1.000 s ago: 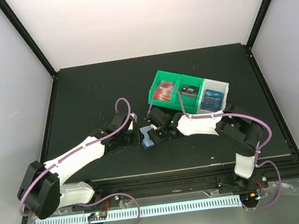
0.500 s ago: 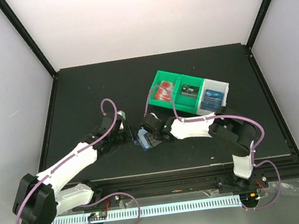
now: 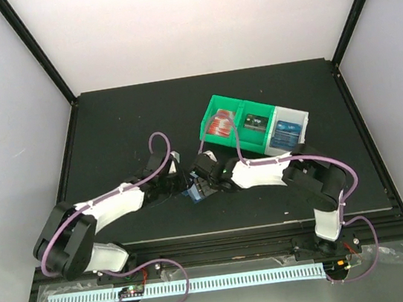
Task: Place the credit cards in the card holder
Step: Open the card holder at the center of the board.
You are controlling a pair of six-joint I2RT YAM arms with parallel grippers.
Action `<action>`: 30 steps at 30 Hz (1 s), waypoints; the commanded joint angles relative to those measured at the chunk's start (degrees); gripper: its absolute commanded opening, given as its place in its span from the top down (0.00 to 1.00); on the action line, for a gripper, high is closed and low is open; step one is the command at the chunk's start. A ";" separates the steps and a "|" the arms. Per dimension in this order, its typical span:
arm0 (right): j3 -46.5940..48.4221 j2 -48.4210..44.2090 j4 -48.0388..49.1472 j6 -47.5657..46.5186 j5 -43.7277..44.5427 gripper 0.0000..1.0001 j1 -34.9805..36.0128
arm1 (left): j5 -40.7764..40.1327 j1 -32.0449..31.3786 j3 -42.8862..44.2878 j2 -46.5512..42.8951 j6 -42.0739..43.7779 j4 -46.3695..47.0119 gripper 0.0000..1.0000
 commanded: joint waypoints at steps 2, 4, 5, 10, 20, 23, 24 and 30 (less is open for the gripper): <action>-4.12 -0.65 0.05 3.21 -4.79 0.22 -0.07 | 2.27 0.06 -1.38 4.16 -2.23 8.25 0.81; -4.62 -2.04 0.44 3.00 -5.64 0.22 -0.14 | 2.73 0.01 -1.60 5.87 -2.63 9.20 0.82; -4.87 -2.90 0.60 3.03 -6.00 0.22 -0.09 | 2.68 0.06 -1.75 6.64 -2.69 9.44 0.82; -6.23 -7.61 1.14 3.47 -7.77 0.22 -0.60 | 1.51 0.02 -2.70 9.20 -1.55 8.32 0.83; -3.50 -15.72 -4.46 -1.35 -8.86 0.27 -7.11 | -0.20 0.07 0.06 10.68 6.43 1.68 0.84; -0.54 -17.31 -6.17 -9.56 -10.90 0.28 -10.65 | 0.18 0.10 2.01 11.50 9.76 0.29 0.84; 0.85 -17.59 -7.37 -12.83 -11.48 0.28 -12.16 | 0.24 0.08 2.72 11.84 10.98 -0.24 0.84; 8.90 -17.96 -12.95 -29.62 -14.80 0.29 -24.55 | 0.82 0.14 6.75 14.19 17.80 -2.62 0.84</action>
